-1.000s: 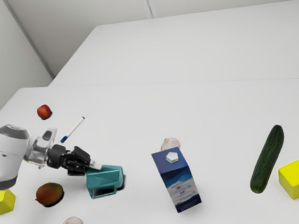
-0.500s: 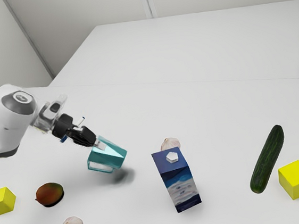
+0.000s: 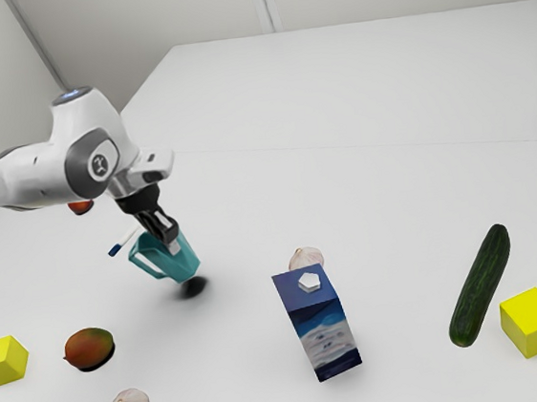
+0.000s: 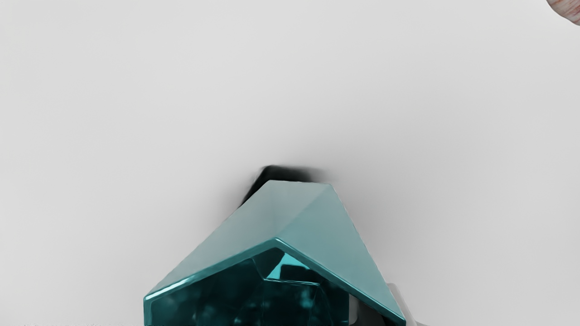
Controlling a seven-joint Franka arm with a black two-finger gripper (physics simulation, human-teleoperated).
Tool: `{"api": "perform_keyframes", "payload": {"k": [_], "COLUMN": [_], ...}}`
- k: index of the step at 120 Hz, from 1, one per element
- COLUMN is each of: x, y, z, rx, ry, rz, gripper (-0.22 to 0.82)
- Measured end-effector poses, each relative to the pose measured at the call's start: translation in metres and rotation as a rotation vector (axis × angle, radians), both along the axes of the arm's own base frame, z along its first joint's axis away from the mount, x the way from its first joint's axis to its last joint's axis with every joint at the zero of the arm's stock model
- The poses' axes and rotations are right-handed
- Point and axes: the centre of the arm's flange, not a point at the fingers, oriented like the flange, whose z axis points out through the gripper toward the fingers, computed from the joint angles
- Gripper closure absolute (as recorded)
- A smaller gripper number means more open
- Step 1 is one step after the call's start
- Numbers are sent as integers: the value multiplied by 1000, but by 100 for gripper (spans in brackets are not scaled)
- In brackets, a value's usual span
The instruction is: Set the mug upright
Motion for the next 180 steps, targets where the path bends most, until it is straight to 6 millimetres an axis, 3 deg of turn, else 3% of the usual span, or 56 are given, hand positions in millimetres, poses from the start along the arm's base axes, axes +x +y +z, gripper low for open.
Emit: {"api": "perform_keyframes", "payload": {"k": [56,64,78,90,104,118,133,149,158,180], "x": [4,5,6,6,11,40,82,100,98,92], "y": [-11,-13,-13,-9,-6,-9,-11,11,12,8], "z": [-51,-55,-53,-29,11,70,121,171,181,179], "rx": [139,141,142,146,142,98,56,40,40,31], "ry": [10,11,2,-38,-83,-129,-129,-134,-111,-48], "rz": [84,97,128,160,198,241,264,311,319,326], "gripper": [78,72,45,28,16,9,5,3,2,1]}}
